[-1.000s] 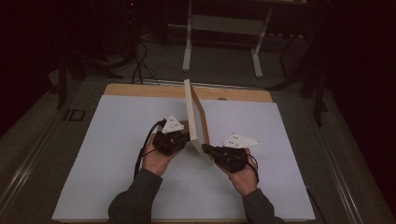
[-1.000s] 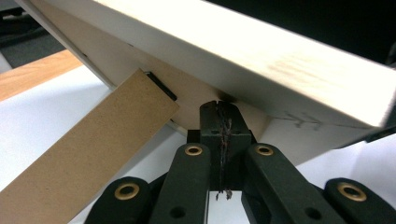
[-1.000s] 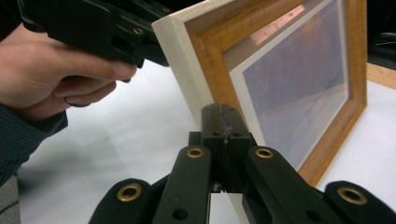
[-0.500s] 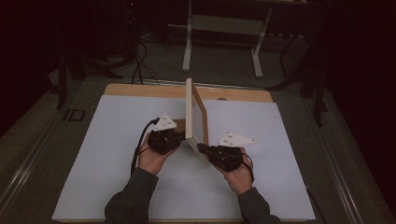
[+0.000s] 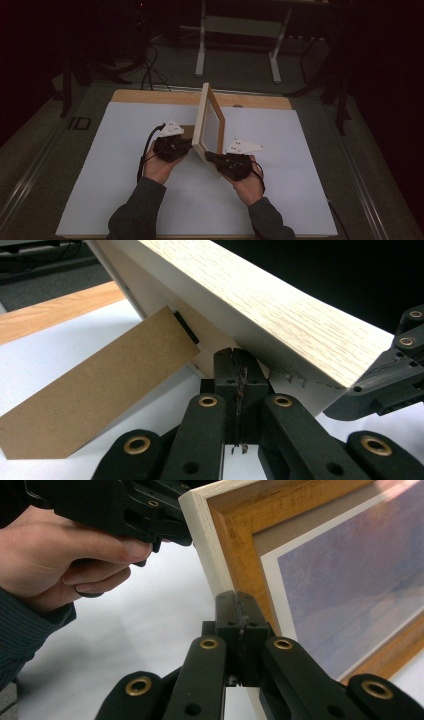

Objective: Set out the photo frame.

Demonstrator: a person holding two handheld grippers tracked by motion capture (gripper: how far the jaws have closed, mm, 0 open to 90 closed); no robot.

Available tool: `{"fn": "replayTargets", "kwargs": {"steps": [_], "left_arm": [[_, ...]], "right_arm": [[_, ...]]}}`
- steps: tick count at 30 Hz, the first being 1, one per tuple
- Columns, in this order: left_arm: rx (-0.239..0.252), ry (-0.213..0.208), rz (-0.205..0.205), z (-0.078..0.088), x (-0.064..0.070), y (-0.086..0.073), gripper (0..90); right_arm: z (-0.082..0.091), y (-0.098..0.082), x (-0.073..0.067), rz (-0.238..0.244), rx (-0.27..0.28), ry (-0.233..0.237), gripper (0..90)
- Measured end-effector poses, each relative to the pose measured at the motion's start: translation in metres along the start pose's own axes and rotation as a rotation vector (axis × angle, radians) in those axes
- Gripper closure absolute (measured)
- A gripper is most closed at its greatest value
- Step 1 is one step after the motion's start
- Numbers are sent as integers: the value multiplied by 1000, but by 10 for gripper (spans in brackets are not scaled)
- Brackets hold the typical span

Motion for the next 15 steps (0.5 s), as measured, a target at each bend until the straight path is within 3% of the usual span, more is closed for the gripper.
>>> {"fn": "replayTargets", "kwargs": {"steps": [10,15], "left_arm": [[2,-7,16,0,-9,-2,900],[0,6,9,1,-8,-2,900]], "right_arm": [[-10,5,-2,-8,-2,11,900],[-9,6,-2,6,-13,6,899]]}}
Point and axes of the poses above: each handheld gripper's, and its own axes: z roughly backward along the jaws, y roughly out of its top, x roughly to its right, the point moved 2 cm from there along -z, roughly forward along the jaws, and after that the axes turned 9 degrees about -x, right-handed, at the moved point
